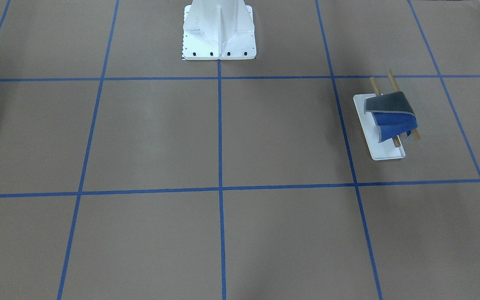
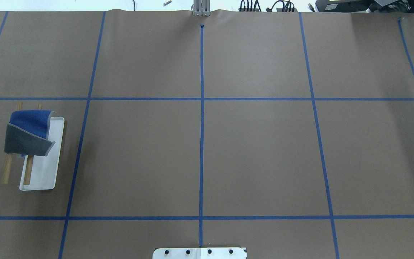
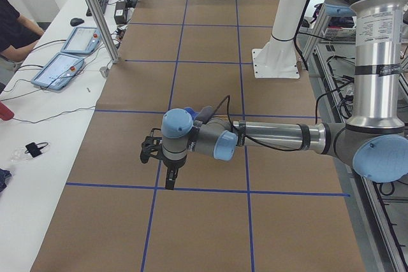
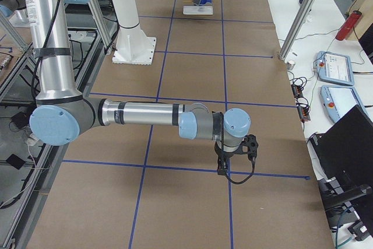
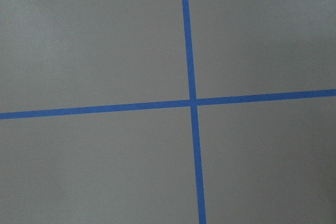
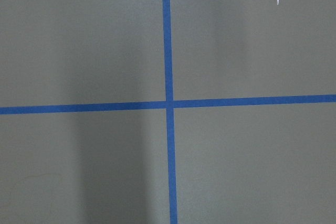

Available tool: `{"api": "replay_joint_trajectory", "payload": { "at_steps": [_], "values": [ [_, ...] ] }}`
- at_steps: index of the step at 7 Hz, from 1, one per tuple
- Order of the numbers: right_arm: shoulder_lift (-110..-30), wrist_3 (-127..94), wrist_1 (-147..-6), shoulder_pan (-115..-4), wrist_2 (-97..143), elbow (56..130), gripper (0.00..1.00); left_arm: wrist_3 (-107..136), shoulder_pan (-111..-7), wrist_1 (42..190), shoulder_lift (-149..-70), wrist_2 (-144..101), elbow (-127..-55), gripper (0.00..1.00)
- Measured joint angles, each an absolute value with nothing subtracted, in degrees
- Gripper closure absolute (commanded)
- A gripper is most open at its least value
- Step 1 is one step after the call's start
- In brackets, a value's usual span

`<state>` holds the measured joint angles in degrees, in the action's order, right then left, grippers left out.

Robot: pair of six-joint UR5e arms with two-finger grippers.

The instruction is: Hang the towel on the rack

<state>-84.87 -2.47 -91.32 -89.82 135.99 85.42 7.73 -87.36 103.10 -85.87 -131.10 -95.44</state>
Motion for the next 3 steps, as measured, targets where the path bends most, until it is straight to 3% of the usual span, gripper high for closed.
{"api": "replay_joint_trajectory", "payload": {
  "at_steps": [3],
  "values": [
    [-85.1, -2.5, -91.0, -89.8, 136.1, 85.3, 0.0, 7.7, -87.4, 103.2, -85.9, -131.1, -95.4, 0.01]
  ]
}}
